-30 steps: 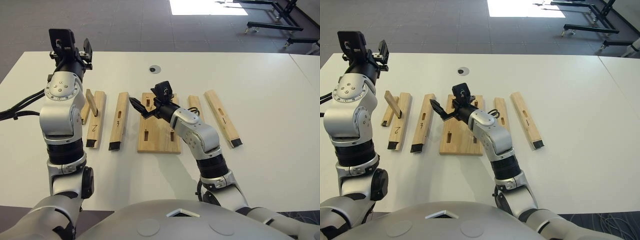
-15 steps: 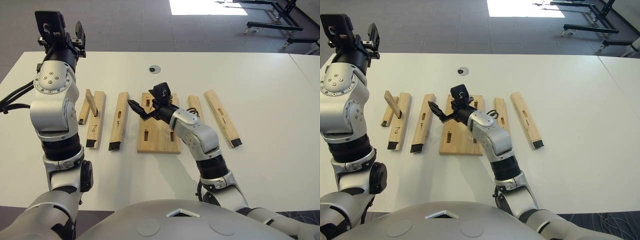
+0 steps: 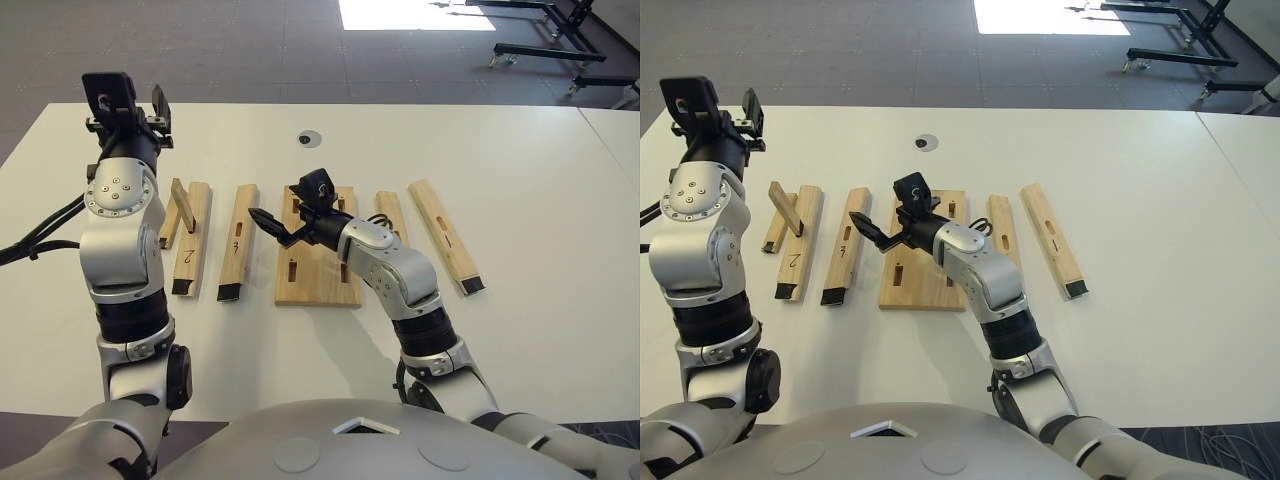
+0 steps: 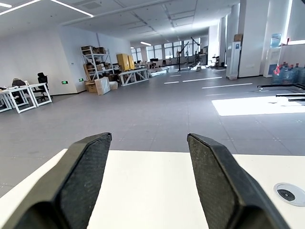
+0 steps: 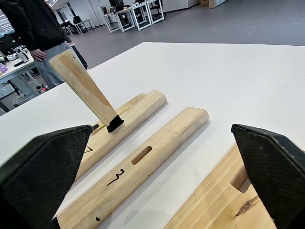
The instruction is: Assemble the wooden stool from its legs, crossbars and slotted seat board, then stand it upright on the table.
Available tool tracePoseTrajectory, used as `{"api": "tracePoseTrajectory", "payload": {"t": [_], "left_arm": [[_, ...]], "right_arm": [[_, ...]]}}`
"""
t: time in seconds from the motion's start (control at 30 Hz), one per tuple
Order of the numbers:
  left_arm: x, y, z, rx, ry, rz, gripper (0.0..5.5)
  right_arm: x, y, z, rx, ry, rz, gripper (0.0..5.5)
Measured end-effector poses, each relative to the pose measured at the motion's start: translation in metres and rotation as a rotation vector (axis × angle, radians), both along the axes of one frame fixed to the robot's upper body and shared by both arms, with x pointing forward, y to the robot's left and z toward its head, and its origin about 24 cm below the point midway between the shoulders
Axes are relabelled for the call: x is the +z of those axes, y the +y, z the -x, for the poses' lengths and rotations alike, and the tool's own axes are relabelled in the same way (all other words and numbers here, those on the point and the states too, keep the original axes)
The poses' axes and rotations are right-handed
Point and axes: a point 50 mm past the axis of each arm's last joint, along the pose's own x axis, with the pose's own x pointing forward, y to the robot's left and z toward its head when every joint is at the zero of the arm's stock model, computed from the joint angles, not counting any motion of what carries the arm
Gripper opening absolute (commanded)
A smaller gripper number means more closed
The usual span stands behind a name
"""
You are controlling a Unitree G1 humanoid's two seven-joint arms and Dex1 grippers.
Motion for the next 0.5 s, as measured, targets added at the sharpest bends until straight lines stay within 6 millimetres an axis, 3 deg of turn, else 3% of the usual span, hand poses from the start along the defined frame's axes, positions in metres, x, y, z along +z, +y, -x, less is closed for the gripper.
{"api": "tracePoseTrajectory", "payload": {"t": [0.1,0.37,0.43,0.5], "left_arm": [[0.011,-0.009,-0.004,-0.041,-0.033,-0.010,2.94],[0.011,-0.010,-0.005,-0.050,-0.036,-0.023,2.94],[0.001,-0.005,-0.005,-0.030,-0.015,-0.028,2.94],[-0.028,0.006,-0.006,-0.001,0.057,-0.018,2.94]], "right_arm": [[0.000,-0.001,-0.001,-0.009,0.001,0.000,5.40],[0.000,0.000,0.000,0.002,0.001,-0.001,5.40],[0.000,0.000,0.000,0.012,0.002,0.002,5.40],[0.000,0.001,0.001,0.029,0.008,0.006,5.40]]}}
